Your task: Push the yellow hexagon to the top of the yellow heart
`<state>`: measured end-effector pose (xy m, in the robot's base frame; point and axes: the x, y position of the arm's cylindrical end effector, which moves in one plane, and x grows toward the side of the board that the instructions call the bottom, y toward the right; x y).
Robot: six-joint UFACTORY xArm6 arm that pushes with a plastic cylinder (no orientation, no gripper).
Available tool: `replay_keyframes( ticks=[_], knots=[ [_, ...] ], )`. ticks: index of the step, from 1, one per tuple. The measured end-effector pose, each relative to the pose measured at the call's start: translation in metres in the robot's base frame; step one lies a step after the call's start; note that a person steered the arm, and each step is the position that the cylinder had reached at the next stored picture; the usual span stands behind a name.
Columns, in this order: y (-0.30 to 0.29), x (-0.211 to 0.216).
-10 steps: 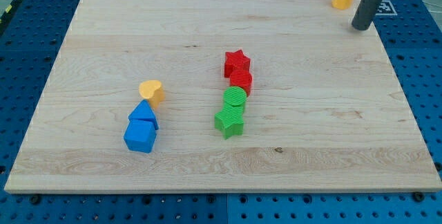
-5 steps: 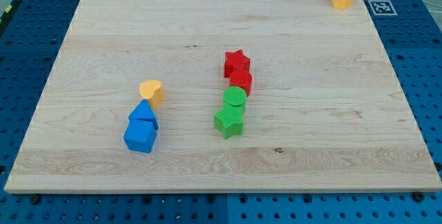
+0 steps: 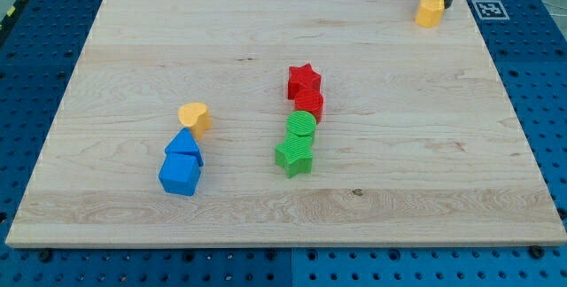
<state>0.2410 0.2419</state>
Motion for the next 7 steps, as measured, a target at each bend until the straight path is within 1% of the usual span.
replay_keyframes(
  ticks=[1, 2, 3, 6, 7],
  knots=[
    [-0.002, 0.002],
    [0.014, 0.011],
    [0.005, 0.028],
    [-0.090, 0.033],
    [-0.114, 0.033]
  ],
)
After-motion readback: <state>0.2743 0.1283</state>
